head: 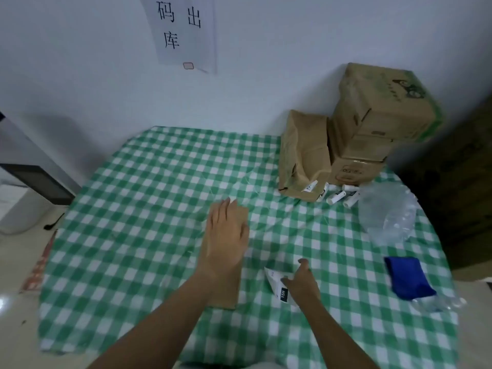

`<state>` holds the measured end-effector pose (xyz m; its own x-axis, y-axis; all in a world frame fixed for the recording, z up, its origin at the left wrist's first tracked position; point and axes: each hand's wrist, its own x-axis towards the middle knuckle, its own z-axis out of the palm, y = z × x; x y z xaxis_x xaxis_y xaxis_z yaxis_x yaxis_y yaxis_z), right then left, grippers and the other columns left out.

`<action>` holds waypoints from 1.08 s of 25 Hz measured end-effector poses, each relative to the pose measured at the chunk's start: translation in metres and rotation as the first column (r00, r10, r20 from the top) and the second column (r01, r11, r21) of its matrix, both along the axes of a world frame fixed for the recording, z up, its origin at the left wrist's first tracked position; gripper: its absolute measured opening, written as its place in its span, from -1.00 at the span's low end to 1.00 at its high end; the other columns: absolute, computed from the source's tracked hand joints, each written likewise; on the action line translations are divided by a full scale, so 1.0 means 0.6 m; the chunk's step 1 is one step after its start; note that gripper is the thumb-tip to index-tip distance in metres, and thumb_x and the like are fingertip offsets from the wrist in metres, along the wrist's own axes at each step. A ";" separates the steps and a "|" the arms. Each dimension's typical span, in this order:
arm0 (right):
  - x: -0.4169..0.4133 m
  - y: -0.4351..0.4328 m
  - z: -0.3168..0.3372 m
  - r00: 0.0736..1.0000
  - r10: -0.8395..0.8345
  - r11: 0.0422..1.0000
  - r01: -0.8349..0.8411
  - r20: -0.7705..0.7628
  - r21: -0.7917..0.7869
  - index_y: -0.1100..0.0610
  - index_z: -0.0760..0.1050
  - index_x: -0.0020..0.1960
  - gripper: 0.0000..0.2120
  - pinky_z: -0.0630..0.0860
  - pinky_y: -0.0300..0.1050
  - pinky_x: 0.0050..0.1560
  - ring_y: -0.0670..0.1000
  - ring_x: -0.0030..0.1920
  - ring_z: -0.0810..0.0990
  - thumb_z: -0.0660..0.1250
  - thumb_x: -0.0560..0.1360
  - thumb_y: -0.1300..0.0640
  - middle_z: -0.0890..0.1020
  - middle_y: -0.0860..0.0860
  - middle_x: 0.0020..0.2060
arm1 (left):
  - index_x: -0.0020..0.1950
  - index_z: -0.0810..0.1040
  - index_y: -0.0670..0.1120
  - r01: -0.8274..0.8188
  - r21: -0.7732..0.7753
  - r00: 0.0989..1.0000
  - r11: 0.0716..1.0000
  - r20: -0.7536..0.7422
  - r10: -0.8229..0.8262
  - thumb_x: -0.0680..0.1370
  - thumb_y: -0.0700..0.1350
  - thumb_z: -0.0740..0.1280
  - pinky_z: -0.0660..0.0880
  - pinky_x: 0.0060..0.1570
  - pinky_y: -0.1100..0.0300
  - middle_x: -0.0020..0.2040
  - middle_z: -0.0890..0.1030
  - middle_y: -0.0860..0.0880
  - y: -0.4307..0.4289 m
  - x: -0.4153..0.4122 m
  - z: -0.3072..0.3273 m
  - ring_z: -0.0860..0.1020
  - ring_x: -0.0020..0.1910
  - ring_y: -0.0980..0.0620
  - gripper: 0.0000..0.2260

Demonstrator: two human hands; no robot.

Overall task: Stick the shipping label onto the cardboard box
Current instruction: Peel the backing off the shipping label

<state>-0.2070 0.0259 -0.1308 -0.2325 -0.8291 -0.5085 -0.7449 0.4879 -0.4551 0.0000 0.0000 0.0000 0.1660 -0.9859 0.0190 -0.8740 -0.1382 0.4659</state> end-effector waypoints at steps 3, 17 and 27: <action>-0.001 0.002 -0.012 0.994 0.048 0.993 -0.038 -0.095 0.109 0.16 0.35 0.24 -0.60 0.66 0.03 -0.10 0.11 -0.05 0.66 0.41 0.47 0.12 0.63 0.15 0.05 | 0.39 0.39 -0.14 0.003 0.058 0.991 0.998 -0.134 0.004 0.60 -0.07 0.18 0.26 0.43 -0.03 0.32 0.50 -0.09 0.008 0.001 0.000 0.42 0.33 -0.07 -0.64; 0.037 -0.047 0.157 0.972 -0.070 0.901 0.159 0.226 -0.405 0.13 0.55 -0.14 -0.90 0.37 -0.39 -0.45 -0.18 -0.32 0.51 0.31 0.54 0.21 0.56 -0.10 -0.31 | 0.28 0.53 0.17 0.115 0.182 0.837 0.977 -0.547 0.004 0.54 0.04 0.37 0.42 -0.01 0.51 0.24 0.56 0.13 0.044 -0.037 0.051 0.52 0.07 0.29 -0.70; 0.060 -0.034 0.268 0.631 -0.127 0.877 0.432 0.766 -0.210 0.17 0.62 -0.09 -0.95 0.58 0.05 -0.09 0.08 -0.15 0.66 0.38 0.50 0.27 0.71 0.12 -0.16 | 0.17 0.52 0.19 -0.194 -0.029 0.574 0.981 -0.814 0.089 0.50 -0.08 0.46 0.56 0.10 0.11 0.13 0.63 0.21 0.049 -0.010 0.073 0.62 0.11 0.23 -0.69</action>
